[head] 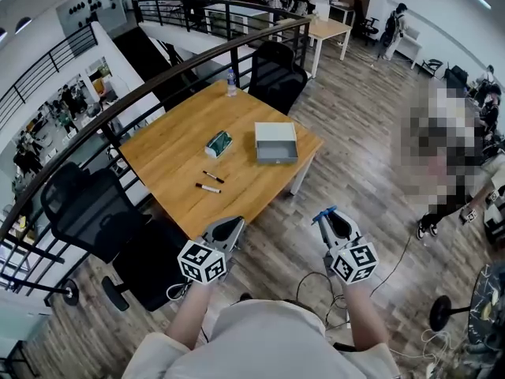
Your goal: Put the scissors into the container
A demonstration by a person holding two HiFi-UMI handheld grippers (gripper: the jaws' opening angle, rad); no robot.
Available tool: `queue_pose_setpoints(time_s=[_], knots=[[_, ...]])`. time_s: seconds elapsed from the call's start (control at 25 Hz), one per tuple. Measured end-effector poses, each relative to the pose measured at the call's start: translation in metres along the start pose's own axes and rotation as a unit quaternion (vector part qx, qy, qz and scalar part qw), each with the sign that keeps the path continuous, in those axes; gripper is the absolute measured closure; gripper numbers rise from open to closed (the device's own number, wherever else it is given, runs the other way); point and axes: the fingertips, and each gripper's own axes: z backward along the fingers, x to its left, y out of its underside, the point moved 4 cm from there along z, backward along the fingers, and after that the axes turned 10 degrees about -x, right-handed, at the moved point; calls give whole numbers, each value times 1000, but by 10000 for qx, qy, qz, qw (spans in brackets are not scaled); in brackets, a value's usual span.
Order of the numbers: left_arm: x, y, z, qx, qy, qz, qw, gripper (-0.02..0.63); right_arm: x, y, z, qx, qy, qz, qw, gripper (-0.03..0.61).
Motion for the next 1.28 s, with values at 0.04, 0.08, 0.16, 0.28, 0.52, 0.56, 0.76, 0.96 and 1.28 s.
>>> queue_pose_setpoints(time_s=[0.04,0.08,0.16,0.28,0.52,0.56,0.76,0.96,1.28], knots=[[4,-1,2,8,18,-3,10000,621,3,2,-2,-1,21,-5,10000,495],[7,-1,3,18,36,-2,10000,621,6,3,-4,-4,42,-8,10000,495],[13,-1,6,45,78,7,10000,621,12,6,-6,-11,88,-14,10000,495],[19,-1,8,97,155,10,9998,621,16,9,-8,-1,172,-22,9999,495],[29,1,2,180,240,63,9995,621,12,15,-15,91,294,-34,9995,495],[30,2,0,194,244,68,9995,621,10,15,-17,105,300,-40,9995,495],[40,6,-20,248,221,85,9994,621,-7,20,-33,154,264,-40,9995,495],[45,8,-56,236,177,83,9995,621,-37,22,-60,203,109,-49,9997,495],[65,8,-121,187,-62,43,9998,621,-94,20,-112,256,-196,-33,9995,495]])
